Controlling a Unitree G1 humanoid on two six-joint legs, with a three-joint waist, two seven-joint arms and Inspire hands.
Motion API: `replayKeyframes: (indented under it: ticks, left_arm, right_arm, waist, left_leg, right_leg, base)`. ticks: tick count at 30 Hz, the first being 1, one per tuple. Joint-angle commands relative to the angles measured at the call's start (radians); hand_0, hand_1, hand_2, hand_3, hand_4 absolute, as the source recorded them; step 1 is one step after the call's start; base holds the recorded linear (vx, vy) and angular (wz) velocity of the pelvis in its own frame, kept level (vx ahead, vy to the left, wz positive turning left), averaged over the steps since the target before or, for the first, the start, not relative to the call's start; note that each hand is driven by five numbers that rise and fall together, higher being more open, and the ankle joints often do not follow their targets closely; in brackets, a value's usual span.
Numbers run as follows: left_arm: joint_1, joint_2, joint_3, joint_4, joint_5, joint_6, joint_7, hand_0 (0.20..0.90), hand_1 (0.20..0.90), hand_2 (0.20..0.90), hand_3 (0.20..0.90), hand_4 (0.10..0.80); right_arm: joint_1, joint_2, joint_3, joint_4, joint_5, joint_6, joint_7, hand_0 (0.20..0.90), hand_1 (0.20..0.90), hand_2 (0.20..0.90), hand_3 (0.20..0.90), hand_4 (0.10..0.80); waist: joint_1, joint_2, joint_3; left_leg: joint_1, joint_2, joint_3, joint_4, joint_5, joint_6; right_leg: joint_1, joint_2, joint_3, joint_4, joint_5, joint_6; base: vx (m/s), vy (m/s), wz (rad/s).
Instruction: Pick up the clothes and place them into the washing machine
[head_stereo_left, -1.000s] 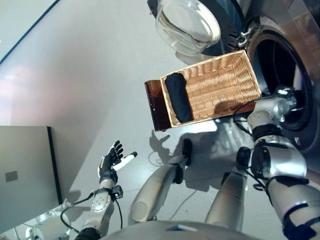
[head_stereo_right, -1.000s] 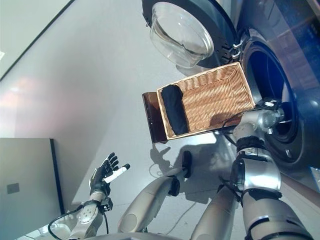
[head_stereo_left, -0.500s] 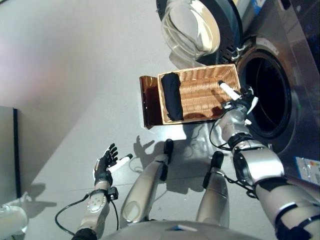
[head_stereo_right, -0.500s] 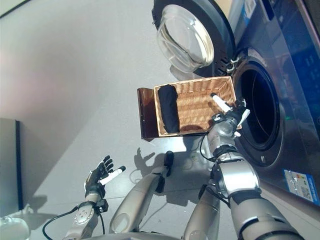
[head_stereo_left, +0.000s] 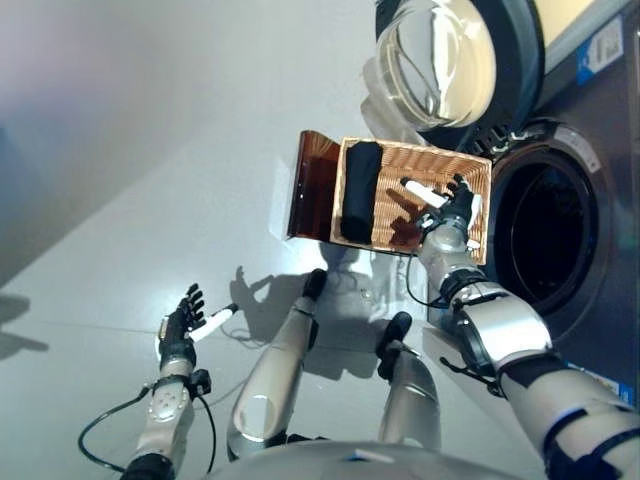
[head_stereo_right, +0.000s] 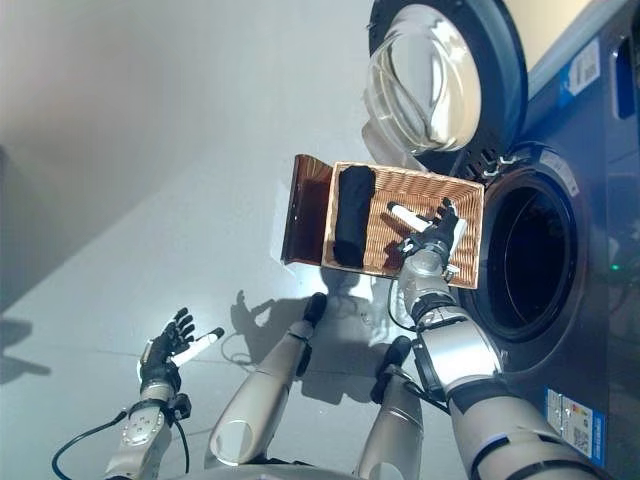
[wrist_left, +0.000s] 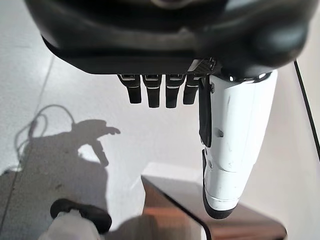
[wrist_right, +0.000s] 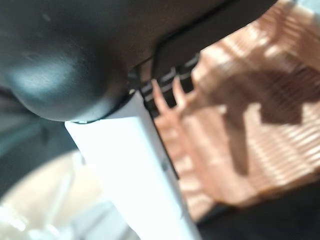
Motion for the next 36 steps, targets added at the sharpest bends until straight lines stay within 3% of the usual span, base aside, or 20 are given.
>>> replayKeyframes:
  ticks: [1, 5, 15, 20, 23, 24, 25, 26, 36]
  left_arm:
    - [0.003, 0.077, 0.090, -0.147, 0.040, -0.049, 0.065, 0.900, 0.900, 0.900, 0.900, 0.800]
    - [-0.032, 0.079, 0.124, -0.232, 0.054, -0.056, 0.091, 0.900, 0.900, 0.900, 0.900, 0.800]
    - [-0.087, 0.062, 0.106, -0.365, 0.072, -0.046, 0.114, 0.900, 0.900, 0.900, 0.900, 0.800]
    - [-0.100, 0.043, 0.060, -0.435, 0.093, -0.040, 0.104, 0.900, 0.900, 0.900, 0.900, 0.800]
    - [-0.104, 0.037, 0.042, -0.468, 0.104, -0.047, 0.096, 0.900, 0.900, 0.900, 0.900, 0.800]
    - [-0.108, 0.035, 0.038, -0.471, 0.104, -0.049, 0.094, 0.900, 0.900, 0.900, 0.900, 0.800]
    - [-0.110, 0.034, 0.036, -0.470, 0.105, -0.050, 0.094, 0.900, 0.900, 0.900, 0.900, 0.800]
    - [-0.108, 0.032, 0.030, -0.471, 0.106, -0.051, 0.090, 0.900, 0.900, 0.900, 0.900, 0.800]
    - [-0.059, 0.037, 0.020, -0.464, 0.098, -0.053, 0.060, 0.900, 0.900, 0.900, 0.900, 0.800]
  right_arm:
    - [-0.016, -0.051, 0.000, -0.013, -0.051, -0.046, -0.039, 0.900, 0.900, 0.900, 0.900, 0.800]
    - [-0.010, -0.029, 0.018, 0.008, -0.070, -0.033, -0.044, 0.900, 0.900, 0.900, 0.900, 0.800]
    - [-0.063, -0.004, 0.044, 0.126, -0.173, 0.066, -0.113, 0.900, 0.900, 0.900, 0.900, 0.800]
    - [-0.036, -0.030, 0.019, 0.164, -0.221, 0.117, -0.135, 0.900, 0.900, 0.900, 0.900, 0.800]
    - [-0.009, -0.078, 0.002, 0.164, -0.234, 0.133, -0.133, 0.790, 0.790, 0.790, 0.790, 0.722]
    - [0.001, -0.091, -0.001, 0.166, -0.244, 0.139, -0.135, 0.538, 0.538, 0.538, 0.538, 0.541]
    - [0.010, -0.100, -0.010, 0.168, -0.245, 0.142, -0.136, 0.464, 0.464, 0.464, 0.464, 0.488]
    - [0.020, -0.109, -0.018, 0.172, -0.250, 0.146, -0.141, 0.200, 0.200, 0.200, 0.200, 0.300]
    - [0.085, -0.179, -0.075, 0.181, -0.259, 0.169, -0.140, 0.200, 0.200, 0.200, 0.200, 0.300]
  waist:
    - [0.059, -0.006, 0.013]
    - [0.090, -0.020, 0.035]
    - [0.162, -0.038, 0.065]
    - [0.193, -0.011, 0.077]
    - [0.208, 0.009, 0.078]
    - [0.211, 0.015, 0.075]
    - [0.214, 0.021, 0.073]
    - [0.216, 0.025, 0.070]
    - [0.225, 0.039, 0.033]
  left_leg:
    - [-0.048, -0.041, 0.021, 0.048, -0.079, -0.031]
    - [-0.082, -0.053, 0.002, 0.087, -0.094, -0.031]
    - [-0.137, -0.078, -0.039, 0.126, -0.106, -0.029]
    - [-0.165, -0.102, -0.058, 0.145, -0.109, -0.017]
    - [-0.179, -0.113, -0.064, 0.159, -0.113, -0.009]
    - [-0.182, -0.114, -0.066, 0.157, -0.113, -0.008]
    - [-0.185, -0.118, -0.067, 0.158, -0.113, -0.007]
    - [-0.187, -0.120, -0.068, 0.158, -0.113, -0.005]
    - [-0.178, -0.117, -0.062, 0.148, -0.114, 0.004]
  right_leg:
    - [0.029, 0.028, -0.034, 0.033, -0.070, -0.084]
    - [0.015, 0.023, -0.063, 0.083, -0.097, -0.086]
    - [0.001, 0.010, -0.120, 0.134, -0.134, -0.092]
    - [-0.016, -0.008, -0.141, 0.171, -0.152, -0.092]
    - [-0.029, -0.021, -0.149, 0.197, -0.164, -0.091]
    - [-0.031, -0.024, -0.150, 0.199, -0.166, -0.091]
    - [-0.036, -0.028, -0.153, 0.206, -0.167, -0.090]
    - [-0.039, -0.031, -0.152, 0.210, -0.169, -0.090]
    - [-0.043, -0.044, -0.140, 0.205, -0.162, -0.087]
  base:
    - [0.079, -0.062, 0.45]
    - [0.067, -0.042, 0.37]
    - [0.055, -0.040, 0.27]
    - [0.023, -0.022, 0.23]
    - [0.003, 0.004, 0.16]
    - [0.007, 0.017, 0.16]
    - [0.013, 0.038, 0.19]
    - [0.012, 0.044, 0.17]
    - [0.011, 0.022, 0.03]
